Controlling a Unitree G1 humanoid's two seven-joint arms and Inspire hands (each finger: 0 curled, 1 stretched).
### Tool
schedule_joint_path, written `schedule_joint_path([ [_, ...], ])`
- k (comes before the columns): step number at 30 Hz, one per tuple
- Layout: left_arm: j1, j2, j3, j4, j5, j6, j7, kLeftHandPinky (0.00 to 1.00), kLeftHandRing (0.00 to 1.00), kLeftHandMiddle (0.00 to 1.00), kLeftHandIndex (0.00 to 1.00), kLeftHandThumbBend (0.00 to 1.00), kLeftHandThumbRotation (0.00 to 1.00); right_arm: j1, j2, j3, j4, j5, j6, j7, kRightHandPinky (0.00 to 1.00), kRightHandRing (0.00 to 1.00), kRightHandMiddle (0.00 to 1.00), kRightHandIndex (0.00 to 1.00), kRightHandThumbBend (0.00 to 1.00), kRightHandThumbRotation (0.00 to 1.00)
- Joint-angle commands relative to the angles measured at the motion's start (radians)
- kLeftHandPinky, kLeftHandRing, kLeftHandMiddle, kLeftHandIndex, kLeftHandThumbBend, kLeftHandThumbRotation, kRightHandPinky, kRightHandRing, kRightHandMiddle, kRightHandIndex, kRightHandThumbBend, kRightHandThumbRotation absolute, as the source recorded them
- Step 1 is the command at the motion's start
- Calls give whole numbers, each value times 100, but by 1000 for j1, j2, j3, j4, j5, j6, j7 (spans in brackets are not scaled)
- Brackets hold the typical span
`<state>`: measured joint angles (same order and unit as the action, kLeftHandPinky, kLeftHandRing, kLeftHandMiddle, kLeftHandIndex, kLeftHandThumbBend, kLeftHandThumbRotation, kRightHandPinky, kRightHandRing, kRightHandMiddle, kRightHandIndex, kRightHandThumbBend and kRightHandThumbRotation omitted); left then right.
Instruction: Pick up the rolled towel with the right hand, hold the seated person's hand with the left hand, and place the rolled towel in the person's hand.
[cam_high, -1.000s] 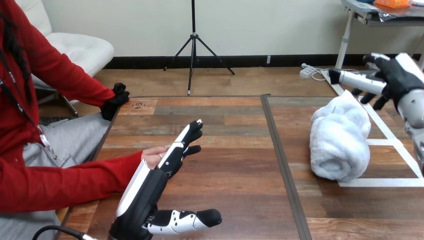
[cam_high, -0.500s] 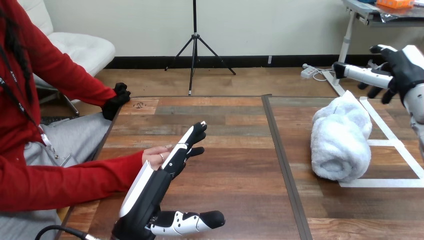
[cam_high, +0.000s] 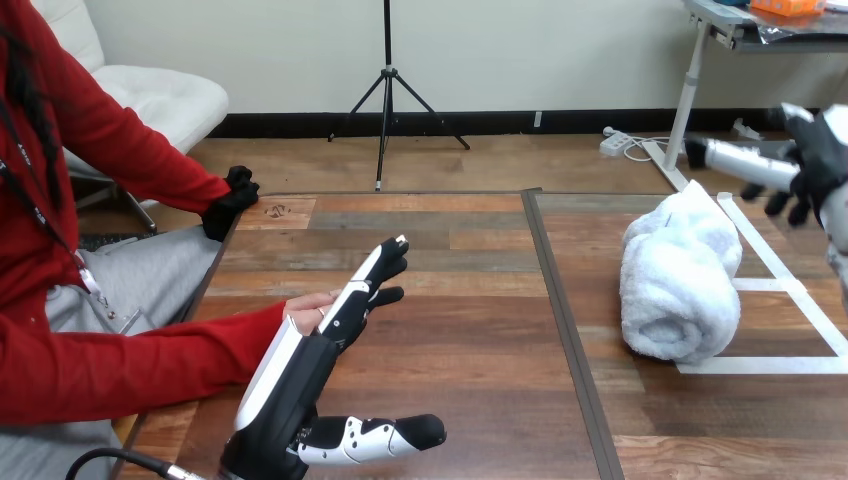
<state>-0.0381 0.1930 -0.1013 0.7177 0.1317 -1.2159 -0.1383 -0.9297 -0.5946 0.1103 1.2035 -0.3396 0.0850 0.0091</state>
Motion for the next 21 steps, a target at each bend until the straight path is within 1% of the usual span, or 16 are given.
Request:
schedule_joint_path([
  [1,-52,-6,10,4,4,-21,12,86,94,97,96,100,61,-104,0,8,42,-12,22,-7,26,39,50,97,100,67],
  [4,-51,-6,12,3,8,-23,15,86,94,97,96,100,61,-109,5,22,60,-25,30,-10,26,39,50,92,100,69],
  [6,-49,-7,12,2,11,-24,16,86,94,97,96,100,62,-110,9,23,67,-28,29,-13,25,37,47,80,100,69],
  [7,-49,-7,12,2,11,-25,17,86,94,97,96,100,62,-110,12,26,72,-32,30,-14,24,36,46,75,100,70],
  [9,-48,-7,12,1,10,-27,17,86,94,97,96,100,62,-111,16,29,78,-36,30,-14,25,39,48,70,100,71],
  [10,-46,-7,13,-1,13,-25,19,86,94,97,96,100,62,-112,19,31,83,-38,33,-13,26,40,49,68,100,71],
  [11,-45,-7,14,-3,16,-24,21,86,94,97,96,100,62,-113,22,32,86,-38,35,-12,26,40,49,68,100,71],
  [12,-43,-7,15,-4,17,-24,22,86,94,96,96,100,62,-113,23,33,89,-39,36,-11,29,45,53,68,100,72],
  [13,-42,-6,13,-6,15,-23,21,86,94,96,96,100,63,-115,27,32,93,-37,43,-6,30,47,54,68,100,73],
  [15,-39,-5,11,-8,10,-22,19,86,94,96,96,100,63,-118,31,31,98,-34,51,-1,36,55,61,70,100,74],
  [16,-38,-5,9,-9,3,-20,15,86,94,96,96,100,63,-121,35,36,102,-37,59,2,38,59,63,71,100,74],
  [17,-36,-6,7,-10,-2,-20,13,86,94,96,96,100,63,-123,38,40,104,-40,64,4,42,63,66,73,100,75],
  [18,-35,-6,6,-10,-5,-19,12,86,94,96,96,100,62,-124,40,44,106,-42,68,5,49,69,71,75,100,76],
  [21,-33,-5,4,-11,-12,-21,8,86,94,97,96,100,62,-126,48,50,110,-46,75,0,53,73,74,76,100,78],
])
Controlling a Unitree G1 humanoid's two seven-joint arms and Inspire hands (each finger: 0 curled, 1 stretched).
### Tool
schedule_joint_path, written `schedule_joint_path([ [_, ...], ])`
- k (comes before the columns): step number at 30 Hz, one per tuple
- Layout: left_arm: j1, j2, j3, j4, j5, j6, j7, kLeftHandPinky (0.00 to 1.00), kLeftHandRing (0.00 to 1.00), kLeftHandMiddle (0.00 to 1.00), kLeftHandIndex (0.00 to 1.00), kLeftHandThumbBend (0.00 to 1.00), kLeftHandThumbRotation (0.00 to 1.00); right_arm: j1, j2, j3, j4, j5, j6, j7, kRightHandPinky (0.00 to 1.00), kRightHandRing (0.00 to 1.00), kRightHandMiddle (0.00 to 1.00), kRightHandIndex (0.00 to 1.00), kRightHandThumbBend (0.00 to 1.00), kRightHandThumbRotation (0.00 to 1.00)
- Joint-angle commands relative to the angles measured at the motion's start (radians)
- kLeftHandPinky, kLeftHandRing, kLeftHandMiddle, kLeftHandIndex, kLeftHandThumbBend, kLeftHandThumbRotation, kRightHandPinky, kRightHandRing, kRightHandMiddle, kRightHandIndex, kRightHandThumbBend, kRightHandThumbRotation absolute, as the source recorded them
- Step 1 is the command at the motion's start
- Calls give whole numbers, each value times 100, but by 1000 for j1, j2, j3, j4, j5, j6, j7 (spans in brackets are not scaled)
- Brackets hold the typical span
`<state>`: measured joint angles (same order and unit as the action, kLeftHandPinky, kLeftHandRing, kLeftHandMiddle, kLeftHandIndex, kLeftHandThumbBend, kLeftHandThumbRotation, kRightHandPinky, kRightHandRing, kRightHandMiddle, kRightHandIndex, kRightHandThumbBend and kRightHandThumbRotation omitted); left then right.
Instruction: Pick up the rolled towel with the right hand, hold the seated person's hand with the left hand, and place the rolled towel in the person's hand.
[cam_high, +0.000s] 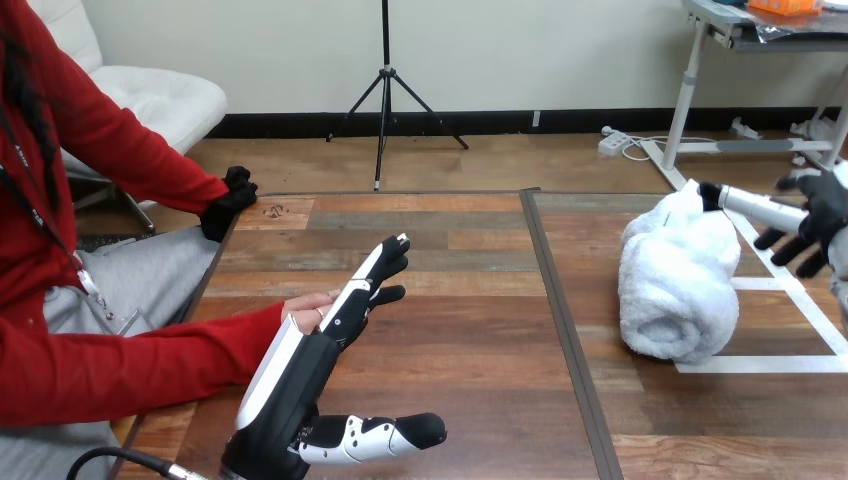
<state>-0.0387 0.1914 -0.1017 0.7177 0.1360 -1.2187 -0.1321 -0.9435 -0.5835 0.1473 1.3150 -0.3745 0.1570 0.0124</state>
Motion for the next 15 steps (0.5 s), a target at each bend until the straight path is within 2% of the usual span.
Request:
schedule_joint_path([
  [1,-30,-3,3,-13,-21,-17,-1,86,94,97,96,100,62,-116,42,9,3,-7,19,-1,54,73,74,76,100,78],
  [6,-24,-2,0,-18,-30,-15,-6,86,94,97,96,100,61,-126,57,-7,12,9,52,7,69,84,84,82,100,80],
  [9,-22,-1,-1,-20,-37,-17,-10,86,94,97,96,100,61,-130,66,2,18,0,66,8,72,87,86,84,100,82],
  [12,-20,0,1,-19,-36,-21,-11,86,94,97,96,100,61,-136,73,-18,22,20,82,20,75,89,88,85,100,83],
  [15,-17,-1,2,-21,-38,-19,-12,86,94,97,96,100,61,-144,80,18,28,-14,104,33,76,91,90,88,100,88],
])
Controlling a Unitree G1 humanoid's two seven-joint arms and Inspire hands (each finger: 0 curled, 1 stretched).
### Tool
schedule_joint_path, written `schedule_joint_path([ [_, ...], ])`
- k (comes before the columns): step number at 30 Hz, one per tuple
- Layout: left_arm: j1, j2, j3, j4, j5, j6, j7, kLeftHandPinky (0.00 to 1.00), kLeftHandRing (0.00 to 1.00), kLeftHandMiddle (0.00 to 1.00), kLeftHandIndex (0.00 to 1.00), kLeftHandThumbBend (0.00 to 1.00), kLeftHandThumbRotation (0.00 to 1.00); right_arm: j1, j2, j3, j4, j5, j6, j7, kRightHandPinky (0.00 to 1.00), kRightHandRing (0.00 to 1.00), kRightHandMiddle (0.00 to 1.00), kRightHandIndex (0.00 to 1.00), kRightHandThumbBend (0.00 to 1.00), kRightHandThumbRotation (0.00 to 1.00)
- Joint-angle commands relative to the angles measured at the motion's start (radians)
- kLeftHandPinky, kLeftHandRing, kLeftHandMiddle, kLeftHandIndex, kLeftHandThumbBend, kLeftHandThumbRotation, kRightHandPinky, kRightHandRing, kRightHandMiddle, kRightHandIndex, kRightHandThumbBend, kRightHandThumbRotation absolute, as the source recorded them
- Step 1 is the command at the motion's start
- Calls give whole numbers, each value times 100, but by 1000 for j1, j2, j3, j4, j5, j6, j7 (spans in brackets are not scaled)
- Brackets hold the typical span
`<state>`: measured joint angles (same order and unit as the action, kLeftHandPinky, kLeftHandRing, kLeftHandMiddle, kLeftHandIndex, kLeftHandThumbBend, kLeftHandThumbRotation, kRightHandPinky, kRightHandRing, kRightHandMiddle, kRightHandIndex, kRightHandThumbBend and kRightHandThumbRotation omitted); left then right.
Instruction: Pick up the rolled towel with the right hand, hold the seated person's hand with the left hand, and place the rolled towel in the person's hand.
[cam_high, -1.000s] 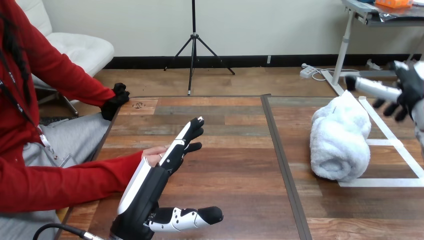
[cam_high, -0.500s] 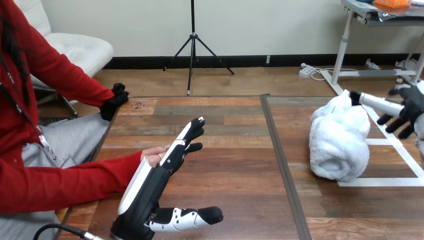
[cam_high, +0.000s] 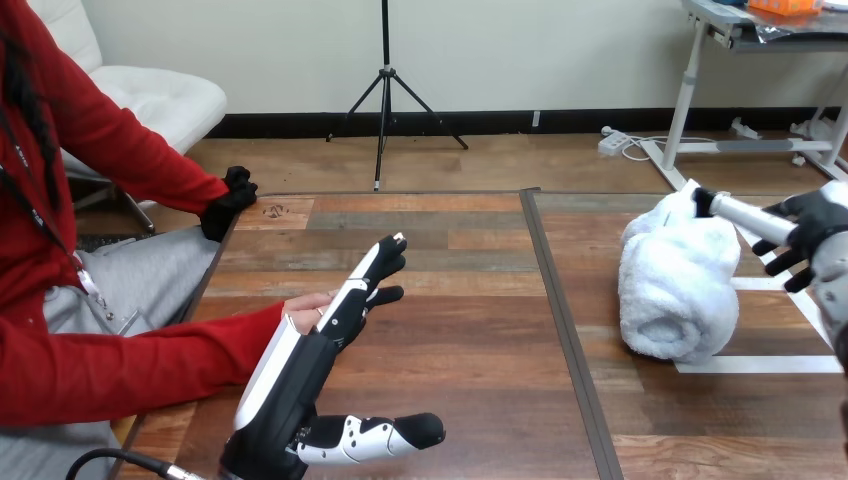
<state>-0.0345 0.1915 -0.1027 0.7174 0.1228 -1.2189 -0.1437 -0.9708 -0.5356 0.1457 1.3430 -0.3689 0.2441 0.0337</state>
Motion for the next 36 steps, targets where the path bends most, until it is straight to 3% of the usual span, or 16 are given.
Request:
schedule_joint_path([
  [1,-20,-1,3,-21,-27,-18,-2,86,94,97,96,100,61,-118,35,24,2,-24,22,19,76,91,91,89,100,89],
  [6,-16,-1,0,-21,-34,-20,-8,86,94,97,96,100,60,-125,42,27,6,-29,33,47,82,96,96,95,100,95],
  [9,-14,-1,0,-21,-34,-21,-9,86,94,97,96,100,60,-125,41,24,9,-28,19,93,92,98,98,98,99,98],
  [11,-12,-2,1,-21,-33,-22,-10,86,95,97,96,100,60,-123,37,25,10,-29,-9,131,95,99,99,99,97,99],
  [15,-7,-2,-1,-25,-38,-20,-15,86,95,97,96,100,60,-123,36,16,11,-22,-19,161,98,100,100,100,94,100],
  [24,2,-4,2,-28,-37,-24,-18,87,95,97,96,100,60,-126,53,5,15,-21,7,129,100,100,100,100,93,100],
  [28,9,-3,0,-34,-42,-22,-20,87,95,97,96,100,60,-122,62,-29,16,6,23,98,100,100,100,100,93,100],
  [36,20,-3,1,-42,-40,-25,-18,86,95,98,97,100,60,-115,70,-61,18,35,36,85,100,100,100,100,90,100],
])
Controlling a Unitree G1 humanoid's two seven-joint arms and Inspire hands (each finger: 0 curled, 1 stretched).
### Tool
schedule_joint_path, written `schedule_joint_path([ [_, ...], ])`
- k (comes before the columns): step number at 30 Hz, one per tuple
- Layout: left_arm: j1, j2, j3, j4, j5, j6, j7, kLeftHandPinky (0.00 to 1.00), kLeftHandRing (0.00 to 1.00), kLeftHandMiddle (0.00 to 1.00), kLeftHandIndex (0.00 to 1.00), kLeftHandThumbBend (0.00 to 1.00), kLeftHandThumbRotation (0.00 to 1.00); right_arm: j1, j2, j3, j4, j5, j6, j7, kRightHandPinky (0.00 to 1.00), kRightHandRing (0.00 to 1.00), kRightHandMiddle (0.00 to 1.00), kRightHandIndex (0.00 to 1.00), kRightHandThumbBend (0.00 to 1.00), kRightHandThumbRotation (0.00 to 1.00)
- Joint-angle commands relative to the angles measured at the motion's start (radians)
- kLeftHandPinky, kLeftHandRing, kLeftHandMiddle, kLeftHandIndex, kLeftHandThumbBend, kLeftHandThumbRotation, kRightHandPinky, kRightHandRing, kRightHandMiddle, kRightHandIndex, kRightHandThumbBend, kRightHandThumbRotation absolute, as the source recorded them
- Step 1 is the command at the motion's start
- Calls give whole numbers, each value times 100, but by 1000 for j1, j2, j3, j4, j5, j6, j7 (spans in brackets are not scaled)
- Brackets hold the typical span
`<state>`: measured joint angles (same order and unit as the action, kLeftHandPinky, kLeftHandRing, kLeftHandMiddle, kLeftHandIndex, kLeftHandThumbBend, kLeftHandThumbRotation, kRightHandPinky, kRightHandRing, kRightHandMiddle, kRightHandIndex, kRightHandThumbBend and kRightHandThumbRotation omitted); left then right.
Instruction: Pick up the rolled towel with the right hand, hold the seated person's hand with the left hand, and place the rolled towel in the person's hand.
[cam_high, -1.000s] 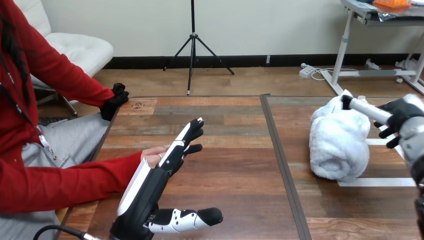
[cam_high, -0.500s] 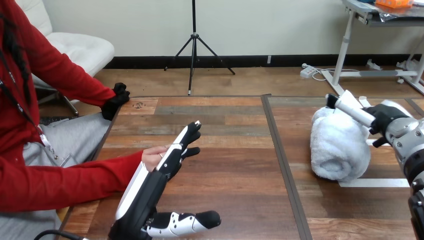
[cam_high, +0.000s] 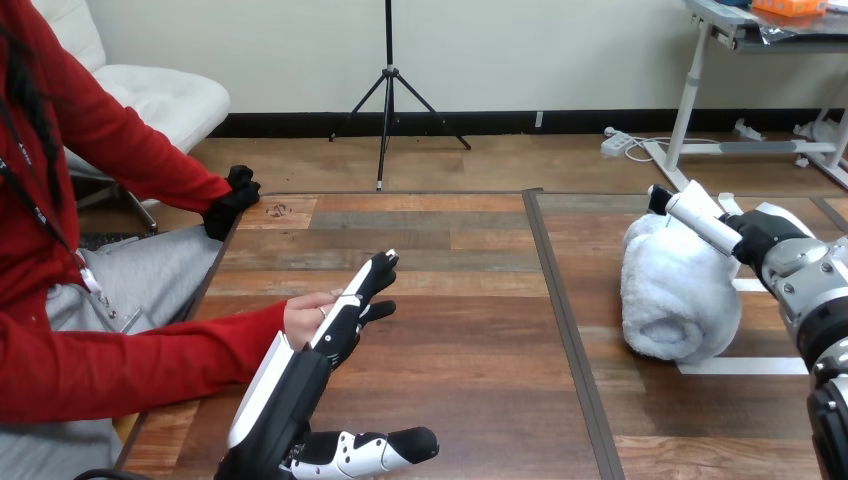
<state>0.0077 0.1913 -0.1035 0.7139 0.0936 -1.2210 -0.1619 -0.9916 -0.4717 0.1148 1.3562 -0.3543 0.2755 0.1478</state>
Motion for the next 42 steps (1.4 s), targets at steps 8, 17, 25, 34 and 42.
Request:
schedule_joint_path([
  [8,-12,-2,5,-40,-12,-31,3,85,94,97,96,100,59,-78,12,-18,6,4,-11,-31,100,100,100,100,90,100],
  [17,0,4,4,-49,-26,-32,-3,86,95,97,96,100,58,-67,26,-23,9,11,-9,-3,100,100,100,100,90,100],
  [25,15,12,8,-65,-32,-27,-6,86,95,97,96,100,58,-56,44,-10,11,0,-19,8,100,100,100,100,89,100],
  [34,20,20,13,-67,-36,-41,-9,87,95,97,96,100,59,-38,64,7,14,-18,-44,23,100,100,100,100,86,100],
  [42,29,28,14,-78,-43,-47,-12,87,94,97,96,100,60,-25,76,43,21,-57,-61,55,100,100,100,100,84,100],
])
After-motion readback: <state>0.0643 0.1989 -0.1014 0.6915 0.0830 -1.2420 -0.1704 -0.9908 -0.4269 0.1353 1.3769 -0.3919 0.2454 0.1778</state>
